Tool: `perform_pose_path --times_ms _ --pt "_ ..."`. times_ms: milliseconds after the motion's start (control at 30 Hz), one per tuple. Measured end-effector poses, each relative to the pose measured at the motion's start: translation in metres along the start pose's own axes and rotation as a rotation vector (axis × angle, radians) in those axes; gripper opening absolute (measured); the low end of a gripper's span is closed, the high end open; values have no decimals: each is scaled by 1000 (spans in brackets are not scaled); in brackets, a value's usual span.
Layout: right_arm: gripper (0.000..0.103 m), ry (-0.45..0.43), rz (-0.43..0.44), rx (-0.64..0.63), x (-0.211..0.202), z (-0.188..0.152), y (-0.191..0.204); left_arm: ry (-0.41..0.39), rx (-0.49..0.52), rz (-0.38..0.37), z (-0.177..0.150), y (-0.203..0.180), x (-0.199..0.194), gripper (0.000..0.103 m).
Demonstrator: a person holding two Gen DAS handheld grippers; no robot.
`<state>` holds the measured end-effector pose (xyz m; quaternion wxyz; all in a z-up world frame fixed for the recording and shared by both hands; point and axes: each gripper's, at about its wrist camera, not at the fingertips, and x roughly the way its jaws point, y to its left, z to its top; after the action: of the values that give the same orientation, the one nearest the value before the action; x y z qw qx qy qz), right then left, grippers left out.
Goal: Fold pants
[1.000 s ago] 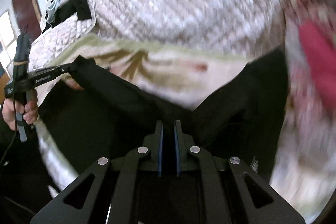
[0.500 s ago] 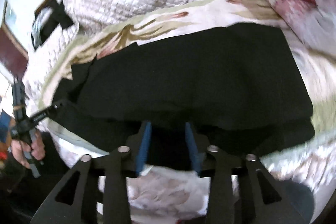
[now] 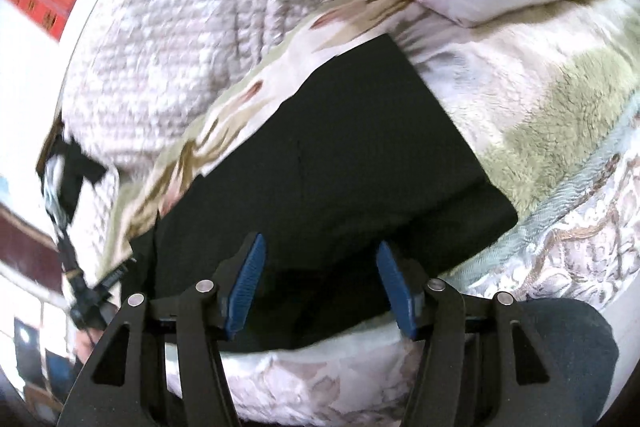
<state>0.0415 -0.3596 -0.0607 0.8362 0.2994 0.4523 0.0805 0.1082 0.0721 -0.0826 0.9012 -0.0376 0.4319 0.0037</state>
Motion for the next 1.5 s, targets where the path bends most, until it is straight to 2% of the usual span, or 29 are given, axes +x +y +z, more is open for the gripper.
perform_pose_path --times_ms 33,100,167,400,433,467,500,533,567,600,767,933,1033,1100,1167,1233,1367,1500 --pt "58 -18 -3 10 0 2 -1 5 -4 7 2 0 4 37" --pt "58 -51 -12 17 -3 5 0 8 -9 7 6 1 13 44" --pt "58 -76 -21 22 -4 9 -1 9 -16 43 9 3 20 49" --pt "57 -78 -55 2 3 14 -3 12 -15 118 17 10 36 51" --pt "54 -80 -61 2 4 15 -4 9 -5 136 18 9 37 44" --pt "51 -80 -78 -2 5 16 -4 7 2 144 20 8 39 31" --pt "41 -80 -93 -6 5 16 -5 6 10 142 22 7 40 27" --pt "29 -80 -114 -8 6 18 -6 5 21 149 23 5 40 18" --pt "23 -80 -123 0 5 19 -10 -5 34 162 24 3 39 10" --pt "15 -81 -121 9 5 21 -13 -19 41 178 25 2 35 9" --pt "13 -90 -94 29 -1 21 -16 -118 -77 160 20 32 -15 7" --pt "12 -93 -78 29 -8 17 -14 -197 -275 135 -16 89 -83 7" --pt "12 -67 -85 46 -3 15 -18 -164 -331 113 -48 113 -87 8" --pt "12 -63 -84 50 -2 15 -19 -94 -386 77 -67 125 -72 9" --pt "12 -58 -83 47 -3 16 -17 -58 -445 59 -79 134 -63 13" --pt "12 -48 -74 53 -3 17 -18 -57 -494 52 -87 139 -61 17" --pt "13 -51 -70 60 -3 16 -18 -79 -527 20 -87 145 -60 40" --pt "13 -60 -78 53 0 17 -15 -98 -522 20 -78 151 -53 40"
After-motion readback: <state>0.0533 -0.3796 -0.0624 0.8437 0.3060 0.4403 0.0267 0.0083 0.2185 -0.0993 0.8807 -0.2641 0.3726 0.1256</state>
